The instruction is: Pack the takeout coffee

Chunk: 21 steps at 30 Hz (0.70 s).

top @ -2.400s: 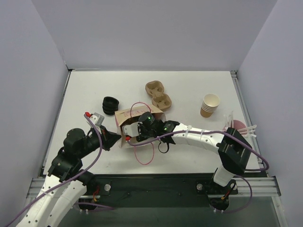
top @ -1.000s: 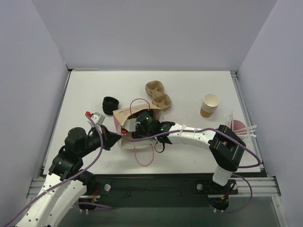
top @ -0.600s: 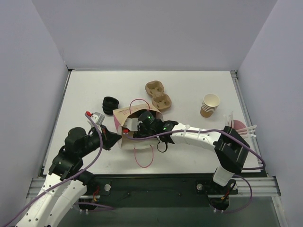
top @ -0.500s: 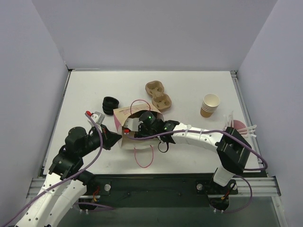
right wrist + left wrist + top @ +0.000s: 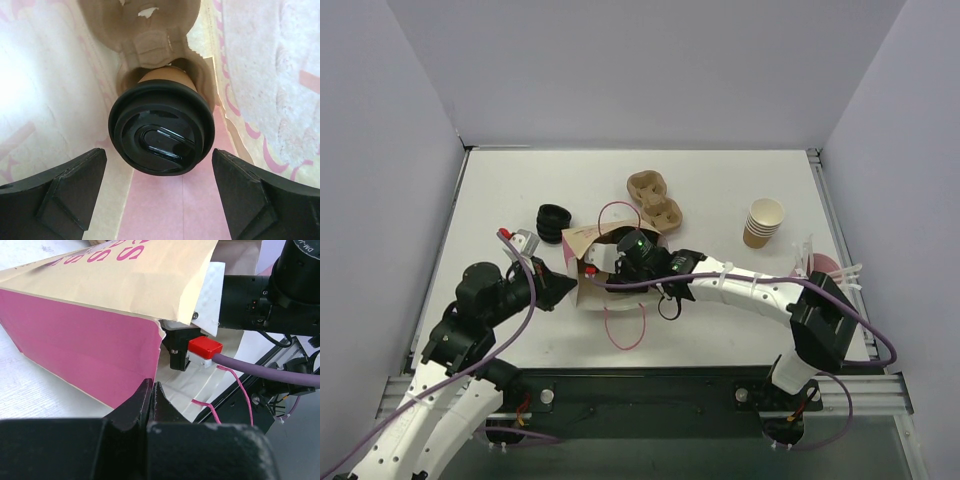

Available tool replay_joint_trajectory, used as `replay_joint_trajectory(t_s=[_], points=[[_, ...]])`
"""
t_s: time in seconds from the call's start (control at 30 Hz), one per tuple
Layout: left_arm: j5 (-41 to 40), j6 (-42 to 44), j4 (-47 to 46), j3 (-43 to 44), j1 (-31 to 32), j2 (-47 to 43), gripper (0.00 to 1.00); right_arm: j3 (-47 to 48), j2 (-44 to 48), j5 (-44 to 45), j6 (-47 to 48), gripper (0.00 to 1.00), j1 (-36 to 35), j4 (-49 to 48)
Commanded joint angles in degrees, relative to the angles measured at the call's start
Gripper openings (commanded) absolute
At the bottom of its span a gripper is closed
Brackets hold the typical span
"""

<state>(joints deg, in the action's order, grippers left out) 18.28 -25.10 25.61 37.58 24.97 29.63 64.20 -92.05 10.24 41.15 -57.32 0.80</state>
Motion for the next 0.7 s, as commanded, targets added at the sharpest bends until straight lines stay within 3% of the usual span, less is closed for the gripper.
replay_joint_trajectory(t_s=[0.0, 0.3, 0.67], points=[[-0.1, -0.6, -2.2, 2.6, -0.1, 0.2, 0.0, 3.9, 3.3, 0.5, -1.9, 0.92, 0.5, 2.4], [0.0, -1.4, -2.5, 3.4, -0.1, 1.4, 0.0, 8.6, 2.8, 2.2, -4.5, 0.93, 0.5, 6.8], [0.3, -4.2, -0.9, 6.8, -0.1, 3.4, 0.0, 12.1, 5.8, -1.6, -7.2, 0.91, 0.1, 14.7]])
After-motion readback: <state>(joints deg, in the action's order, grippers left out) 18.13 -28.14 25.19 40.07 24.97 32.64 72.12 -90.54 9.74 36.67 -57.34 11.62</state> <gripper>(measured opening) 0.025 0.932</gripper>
